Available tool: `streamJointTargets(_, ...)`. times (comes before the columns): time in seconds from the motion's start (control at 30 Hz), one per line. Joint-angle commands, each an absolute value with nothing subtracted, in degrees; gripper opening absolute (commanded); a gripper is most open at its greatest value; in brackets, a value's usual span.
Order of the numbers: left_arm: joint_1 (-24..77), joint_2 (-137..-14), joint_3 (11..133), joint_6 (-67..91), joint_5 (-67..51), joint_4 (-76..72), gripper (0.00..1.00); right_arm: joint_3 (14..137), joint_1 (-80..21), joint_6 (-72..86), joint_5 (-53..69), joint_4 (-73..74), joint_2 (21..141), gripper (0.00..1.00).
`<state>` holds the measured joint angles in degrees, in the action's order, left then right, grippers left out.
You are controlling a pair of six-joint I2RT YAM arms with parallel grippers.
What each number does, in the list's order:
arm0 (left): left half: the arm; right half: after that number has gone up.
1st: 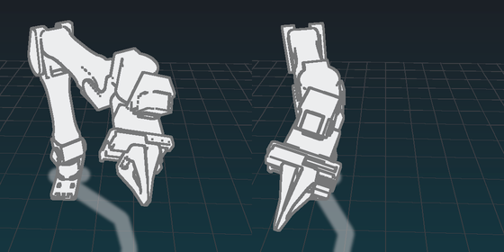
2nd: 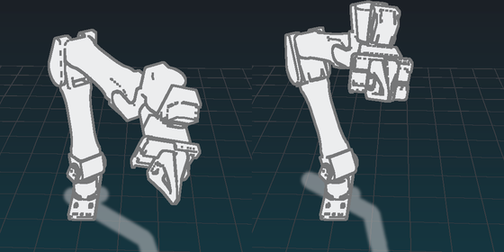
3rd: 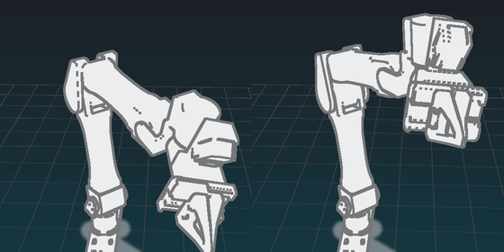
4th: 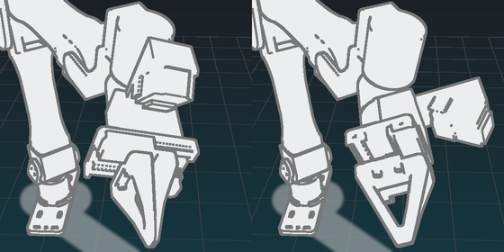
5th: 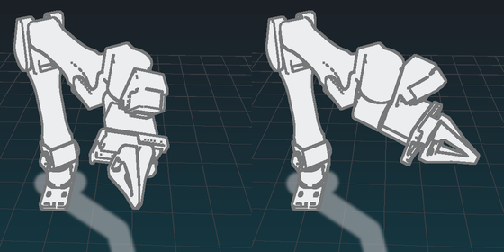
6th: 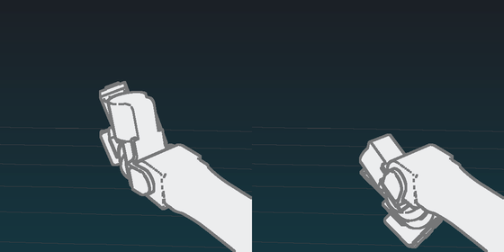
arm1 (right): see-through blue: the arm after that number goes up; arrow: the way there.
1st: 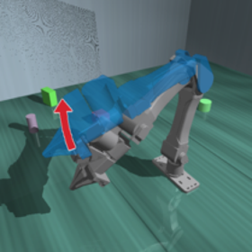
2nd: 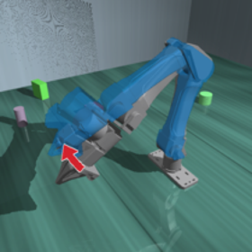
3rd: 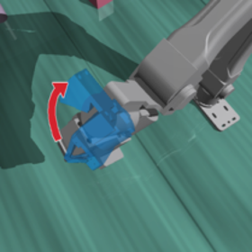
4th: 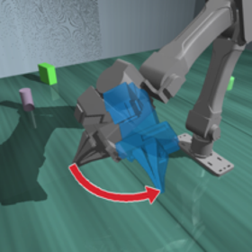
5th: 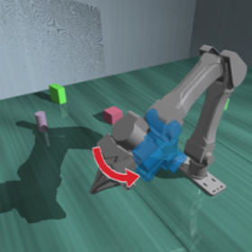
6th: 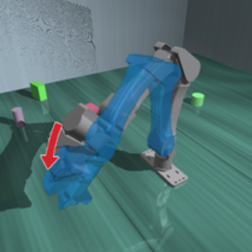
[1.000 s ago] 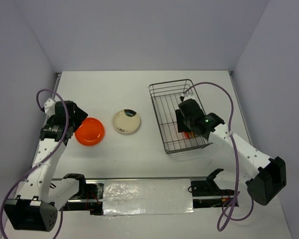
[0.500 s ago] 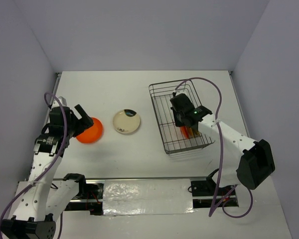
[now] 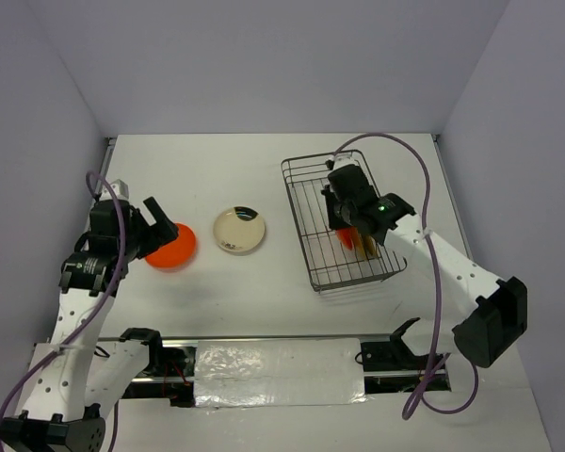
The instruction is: Unload the plates from the dish rack
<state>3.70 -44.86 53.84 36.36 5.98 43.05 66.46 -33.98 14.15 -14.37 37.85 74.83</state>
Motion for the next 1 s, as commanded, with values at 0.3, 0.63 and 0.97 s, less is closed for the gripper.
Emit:
streamJointTargets(0.3, 3.87, -49.57, 64.68, 46.37, -20.55, 32.97, 1.0, 85.86, -39.8, 0.55, 10.55, 41.39, 68.99, 0.07)
streamJointTargets(0.63, 3.87, -48.51, 66.88, 55.55, -22.77, 33.74, 0.99, 84.99, -73.02, -18.88, -31.7, 35.96, 76.9, 0.0)
streamJointTargets(0.97, 3.96, -44.91, 60.29, 52.83, -22.85, 34.27, 0.97, 99.64, -83.4, -30.14, -46.66, 30.77, 96.65, 0.0)
